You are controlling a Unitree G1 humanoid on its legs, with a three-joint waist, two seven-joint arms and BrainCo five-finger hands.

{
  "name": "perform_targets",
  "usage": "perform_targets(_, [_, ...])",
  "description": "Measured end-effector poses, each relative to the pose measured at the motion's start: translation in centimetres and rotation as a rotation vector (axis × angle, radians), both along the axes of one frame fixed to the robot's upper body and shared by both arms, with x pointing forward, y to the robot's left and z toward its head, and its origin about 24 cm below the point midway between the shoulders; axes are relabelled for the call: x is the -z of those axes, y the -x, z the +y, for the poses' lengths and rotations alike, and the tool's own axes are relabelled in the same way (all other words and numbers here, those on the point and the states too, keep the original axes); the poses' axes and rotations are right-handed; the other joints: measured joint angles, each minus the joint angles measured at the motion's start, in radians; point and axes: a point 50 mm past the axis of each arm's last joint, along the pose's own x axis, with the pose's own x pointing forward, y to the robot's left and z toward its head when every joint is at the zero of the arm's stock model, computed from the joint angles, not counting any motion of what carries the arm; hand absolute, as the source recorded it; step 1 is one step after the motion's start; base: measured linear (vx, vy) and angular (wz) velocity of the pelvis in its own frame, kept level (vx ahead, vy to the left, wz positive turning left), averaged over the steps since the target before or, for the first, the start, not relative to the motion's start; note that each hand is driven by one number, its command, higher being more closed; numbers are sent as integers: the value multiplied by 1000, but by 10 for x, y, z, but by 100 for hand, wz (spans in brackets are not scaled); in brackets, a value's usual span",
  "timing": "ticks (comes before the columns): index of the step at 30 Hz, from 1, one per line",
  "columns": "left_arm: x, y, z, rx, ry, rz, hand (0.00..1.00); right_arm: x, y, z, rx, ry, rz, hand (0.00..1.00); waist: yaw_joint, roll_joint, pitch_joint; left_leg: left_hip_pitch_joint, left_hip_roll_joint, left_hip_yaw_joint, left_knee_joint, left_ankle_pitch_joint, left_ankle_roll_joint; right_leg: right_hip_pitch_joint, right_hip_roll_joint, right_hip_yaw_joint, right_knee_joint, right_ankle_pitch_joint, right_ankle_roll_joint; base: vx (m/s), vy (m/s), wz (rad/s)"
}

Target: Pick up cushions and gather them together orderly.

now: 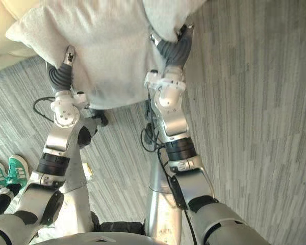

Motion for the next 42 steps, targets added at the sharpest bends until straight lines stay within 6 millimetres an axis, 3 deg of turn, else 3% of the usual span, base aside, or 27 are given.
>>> perform_targets(2, [10,8,-3,16,14,24,100,16,6,-2,-9,-1,37,100,5,1,-13,105,-7,0,-38,0,-8,105,2,-8,-36,-5,0,74,-61,2])
perform_targets(4, [29,17,-2,24,-3,75,100,40,14,-5,-19,-6,95,100,6,2,-115,145,-16,-3,-78,-1,-12,152,3,-19,-79,-9,3,138,-41,3])
perform_targets(7, [42,28,-1,46,-47,107,100,64,29,-13,-35,2,148,100,13,1,-124,312,-27,-11,-130,-5,-20,330,9,-27,-147,-12,10,156,-7,0])
perform_targets(13, [81,60,9,2,-125,243,100,127,60,-12,-135,40,361,100,28,1,-219,601,-58,4,-261,-22,-32,616,13,-31,-294,-24,25,123,17,-1])
perform_targets(16, [101,79,15,-24,-130,327,100,154,78,-7,-181,15,470,100,31,2,-302,695,-61,20,-320,-26,-38,719,14,-52,-376,-12,20,123,18,-8])
perform_targets(21, [115,93,16,-54,-257,396,100,177,93,-8,-184,-19,577,100,29,4,-382,820,-76,41,-403,-16,-56,847,26,-35,-502,40,36,136,21,-17])
perform_targets(26, [145,103,14,43,-173,532,100,202,99,-13,-172,-22,693,100,25,0,-437,917,-119,-14,-487,-19,-51,964,31,11,-658,113,52,90,59,-27])
perform_targets(31, [169,114,15,97,-110,641,100,220,109,-15,-170,-13,782,100,28,-22,-453,935,-153,-50,-501,-24,-43,991,7,4,-667,119,67,15,77,9])
perform_targets(34, [179,117,15,116,-96,685,100,229,110,-16,-173,-3,828,100,29,-36,-444,962,-187,-67,-487,-52,-25,960,-35,0,-510,43,78,-59,105,15])
perform_targets(38, [181,120,21,107,-89,696,100,227,107,-11,-197,2,818,100,31,-60,-432,962,-214,-67,-453,-80,-5,896,-84,-39,-352,18,62,-108,84,-2])
perform_targets(40, [181,120,24,109,-73,697,100,228,105,-8,-208,6,821,100,29,-63,-419,963,-204,-70,-450,-78,5,892,-88,-53,-342,27,38,-89,32,0])
perform_targets(41, [181,120,26,109,-73,698,100,230,103,-7,-213,9,826,100,28,-57,-411,959,-194,-72,-451,-76,9,880,-84,-55,-333,3,13,-67,-39,2])
perform_targets(42, [181,120,28,112,-62,697,100,228,99,-6,-217,12,822,100,27,-63,-411,945,-183,-81,-451,-76,10,860,-76,-53,-340,-25,18,-53,-88,14])
